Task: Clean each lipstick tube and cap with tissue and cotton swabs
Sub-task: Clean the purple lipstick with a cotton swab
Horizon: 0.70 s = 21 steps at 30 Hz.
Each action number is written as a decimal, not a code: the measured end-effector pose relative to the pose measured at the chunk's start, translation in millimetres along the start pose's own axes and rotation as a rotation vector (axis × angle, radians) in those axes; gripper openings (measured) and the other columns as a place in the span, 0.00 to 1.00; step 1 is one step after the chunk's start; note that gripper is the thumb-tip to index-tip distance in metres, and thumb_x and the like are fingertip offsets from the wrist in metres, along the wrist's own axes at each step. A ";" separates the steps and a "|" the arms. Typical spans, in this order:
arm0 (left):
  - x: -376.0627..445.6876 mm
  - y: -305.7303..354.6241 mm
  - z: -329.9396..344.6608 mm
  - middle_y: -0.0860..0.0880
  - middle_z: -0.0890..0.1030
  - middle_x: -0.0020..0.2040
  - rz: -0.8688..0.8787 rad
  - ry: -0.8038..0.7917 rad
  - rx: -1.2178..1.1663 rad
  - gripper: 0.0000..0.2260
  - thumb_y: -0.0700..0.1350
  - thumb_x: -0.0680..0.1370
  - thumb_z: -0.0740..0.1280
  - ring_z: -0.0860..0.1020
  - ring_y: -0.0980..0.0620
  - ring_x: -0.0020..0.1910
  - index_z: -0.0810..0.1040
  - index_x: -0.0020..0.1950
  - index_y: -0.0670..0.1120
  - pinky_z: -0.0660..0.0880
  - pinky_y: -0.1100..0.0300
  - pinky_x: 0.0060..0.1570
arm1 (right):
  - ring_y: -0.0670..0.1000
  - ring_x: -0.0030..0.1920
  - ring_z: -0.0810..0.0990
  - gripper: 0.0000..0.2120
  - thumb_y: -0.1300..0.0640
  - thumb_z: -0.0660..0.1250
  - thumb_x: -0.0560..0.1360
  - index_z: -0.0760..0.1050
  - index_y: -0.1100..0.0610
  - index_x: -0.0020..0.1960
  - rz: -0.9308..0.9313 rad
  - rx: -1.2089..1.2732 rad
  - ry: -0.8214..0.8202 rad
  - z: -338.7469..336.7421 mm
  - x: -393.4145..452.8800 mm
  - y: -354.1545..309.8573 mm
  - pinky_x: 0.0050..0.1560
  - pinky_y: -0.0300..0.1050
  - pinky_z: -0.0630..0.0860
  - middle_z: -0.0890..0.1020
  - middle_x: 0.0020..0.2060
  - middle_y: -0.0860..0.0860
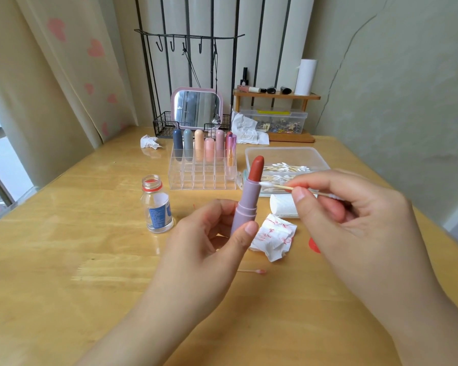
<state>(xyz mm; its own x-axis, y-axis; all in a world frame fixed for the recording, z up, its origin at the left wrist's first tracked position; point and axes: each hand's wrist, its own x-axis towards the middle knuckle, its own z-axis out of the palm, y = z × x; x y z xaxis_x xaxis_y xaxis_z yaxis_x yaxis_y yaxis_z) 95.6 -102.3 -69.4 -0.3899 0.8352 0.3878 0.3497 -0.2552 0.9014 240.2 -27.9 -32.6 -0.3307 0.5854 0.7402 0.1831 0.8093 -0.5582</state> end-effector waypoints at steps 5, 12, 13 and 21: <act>-0.6 -0.9 -0.2 0.56 0.82 0.39 0.011 -0.004 0.006 0.09 0.54 0.70 0.67 0.81 0.54 0.40 0.79 0.46 0.52 0.79 0.53 0.45 | 0.48 0.27 0.65 0.06 0.57 0.66 0.71 0.78 0.46 0.39 0.034 0.006 0.011 -0.7 1.5 2.1 0.26 0.52 0.74 0.71 0.25 0.36; -0.6 -0.4 -0.5 0.56 0.82 0.39 0.018 -0.024 0.015 0.08 0.54 0.70 0.67 0.81 0.55 0.40 0.79 0.47 0.53 0.78 0.55 0.44 | 0.48 0.26 0.64 0.06 0.57 0.66 0.71 0.79 0.48 0.40 0.062 0.007 0.009 -1.9 1.8 2.7 0.26 0.52 0.74 0.71 0.24 0.36; -0.6 -0.6 -0.5 0.56 0.82 0.39 0.022 -0.027 0.021 0.10 0.55 0.70 0.68 0.81 0.54 0.40 0.79 0.47 0.53 0.78 0.54 0.45 | 0.48 0.26 0.65 0.05 0.57 0.66 0.71 0.79 0.48 0.40 0.064 0.007 0.007 -1.9 1.9 2.8 0.26 0.53 0.75 0.71 0.24 0.36; -1.0 -2.1 -0.6 0.55 0.82 0.41 0.040 -0.062 0.018 0.14 0.60 0.68 0.65 0.80 0.53 0.41 0.79 0.49 0.56 0.78 0.52 0.44 | 0.46 0.25 0.64 0.06 0.56 0.65 0.72 0.80 0.48 0.40 0.118 0.050 -0.022 -1.9 3.0 2.6 0.26 0.55 0.75 0.71 0.22 0.36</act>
<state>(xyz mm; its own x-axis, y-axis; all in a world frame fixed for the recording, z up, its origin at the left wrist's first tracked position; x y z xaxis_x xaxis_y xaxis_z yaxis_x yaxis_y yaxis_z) 94.7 -102.9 -71.5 -0.3222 0.8533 0.4100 0.3796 -0.2803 0.8817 241.4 -23.9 -31.1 -0.3301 0.6746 0.6602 0.1754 0.7311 -0.6594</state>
